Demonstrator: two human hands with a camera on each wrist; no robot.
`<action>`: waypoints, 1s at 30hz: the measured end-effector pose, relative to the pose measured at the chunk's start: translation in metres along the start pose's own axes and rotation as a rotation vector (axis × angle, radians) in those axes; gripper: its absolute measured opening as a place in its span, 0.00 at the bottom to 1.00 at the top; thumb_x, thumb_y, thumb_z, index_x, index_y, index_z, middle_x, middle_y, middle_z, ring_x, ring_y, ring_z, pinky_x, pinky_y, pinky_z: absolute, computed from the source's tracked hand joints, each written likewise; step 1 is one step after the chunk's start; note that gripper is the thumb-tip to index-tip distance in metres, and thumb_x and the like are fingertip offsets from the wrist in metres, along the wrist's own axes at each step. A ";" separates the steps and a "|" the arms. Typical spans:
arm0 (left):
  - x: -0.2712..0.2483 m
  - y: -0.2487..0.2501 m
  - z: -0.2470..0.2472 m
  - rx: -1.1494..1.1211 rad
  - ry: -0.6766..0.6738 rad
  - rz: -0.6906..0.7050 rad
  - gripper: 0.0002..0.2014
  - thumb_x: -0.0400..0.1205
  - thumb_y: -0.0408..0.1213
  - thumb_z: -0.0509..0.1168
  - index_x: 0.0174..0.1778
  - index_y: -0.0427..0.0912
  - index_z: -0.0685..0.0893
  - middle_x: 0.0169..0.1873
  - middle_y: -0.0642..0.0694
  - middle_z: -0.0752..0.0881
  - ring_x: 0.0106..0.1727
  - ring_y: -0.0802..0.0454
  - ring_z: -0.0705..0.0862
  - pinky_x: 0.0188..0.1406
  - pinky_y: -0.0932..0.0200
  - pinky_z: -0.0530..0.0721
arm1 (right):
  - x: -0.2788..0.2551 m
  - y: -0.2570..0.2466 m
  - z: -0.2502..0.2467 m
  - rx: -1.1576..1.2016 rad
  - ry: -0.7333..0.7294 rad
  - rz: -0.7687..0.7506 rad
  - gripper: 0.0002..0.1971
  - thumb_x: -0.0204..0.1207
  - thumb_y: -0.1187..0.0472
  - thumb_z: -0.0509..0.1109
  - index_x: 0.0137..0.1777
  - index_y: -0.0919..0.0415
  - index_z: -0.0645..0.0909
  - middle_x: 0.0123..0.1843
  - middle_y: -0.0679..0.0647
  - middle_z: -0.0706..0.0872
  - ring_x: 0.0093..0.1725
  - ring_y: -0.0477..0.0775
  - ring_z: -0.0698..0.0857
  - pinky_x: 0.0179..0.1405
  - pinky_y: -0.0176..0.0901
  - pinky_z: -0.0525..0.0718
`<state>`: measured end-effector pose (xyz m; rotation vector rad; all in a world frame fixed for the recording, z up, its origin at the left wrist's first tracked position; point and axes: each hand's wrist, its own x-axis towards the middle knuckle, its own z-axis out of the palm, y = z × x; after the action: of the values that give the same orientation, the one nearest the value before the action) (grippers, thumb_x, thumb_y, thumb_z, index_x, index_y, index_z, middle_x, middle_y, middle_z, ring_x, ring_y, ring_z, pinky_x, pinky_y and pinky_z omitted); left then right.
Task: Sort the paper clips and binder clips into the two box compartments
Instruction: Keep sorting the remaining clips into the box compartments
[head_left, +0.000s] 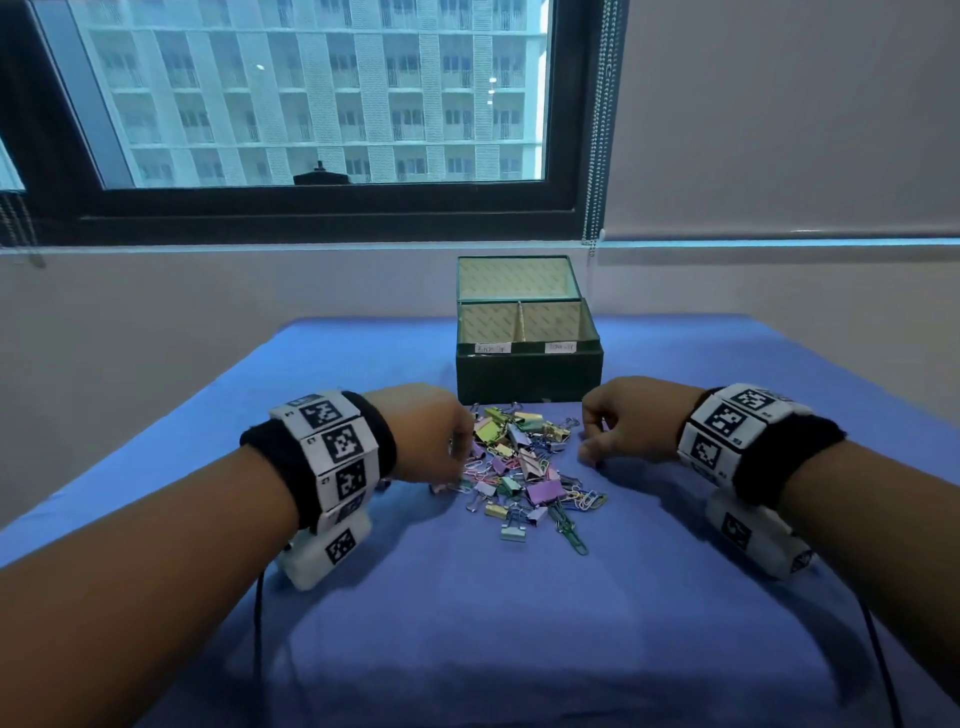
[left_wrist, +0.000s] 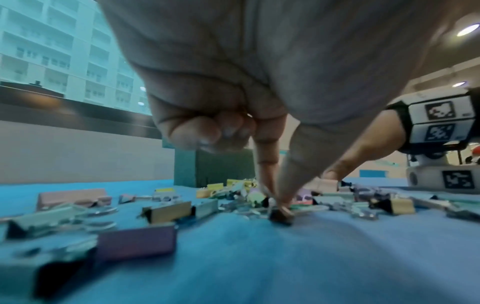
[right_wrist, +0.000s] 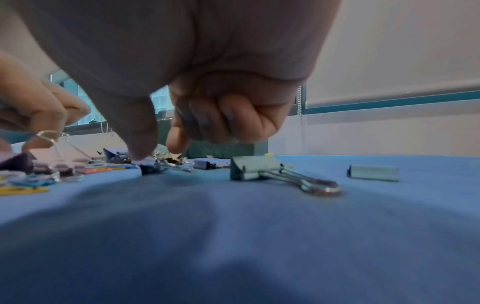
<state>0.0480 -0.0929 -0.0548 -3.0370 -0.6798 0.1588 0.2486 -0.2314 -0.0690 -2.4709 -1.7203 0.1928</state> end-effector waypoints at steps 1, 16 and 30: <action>0.002 -0.003 0.000 0.015 0.033 -0.006 0.03 0.78 0.41 0.68 0.43 0.52 0.86 0.38 0.55 0.83 0.28 0.64 0.81 0.31 0.65 0.76 | -0.001 0.000 0.000 0.033 0.009 -0.034 0.13 0.66 0.48 0.81 0.33 0.51 0.80 0.29 0.44 0.80 0.30 0.44 0.79 0.33 0.41 0.77; 0.002 -0.013 0.005 -0.109 -0.055 0.010 0.07 0.73 0.51 0.76 0.44 0.58 0.89 0.41 0.51 0.87 0.24 0.48 0.87 0.18 0.58 0.86 | 0.001 0.000 0.003 0.087 -0.082 -0.137 0.09 0.76 0.52 0.73 0.36 0.50 0.78 0.32 0.44 0.83 0.31 0.42 0.78 0.38 0.39 0.80; 0.008 -0.019 0.012 -0.056 0.205 0.179 0.06 0.81 0.48 0.62 0.48 0.54 0.83 0.46 0.57 0.81 0.46 0.54 0.82 0.51 0.54 0.84 | 0.061 0.004 -0.045 0.132 0.372 0.077 0.10 0.86 0.55 0.59 0.46 0.60 0.72 0.36 0.51 0.75 0.37 0.54 0.75 0.33 0.43 0.68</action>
<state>0.0461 -0.0719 -0.0667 -3.1043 -0.4054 -0.1698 0.2810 -0.1765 -0.0272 -2.2999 -1.4137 -0.1356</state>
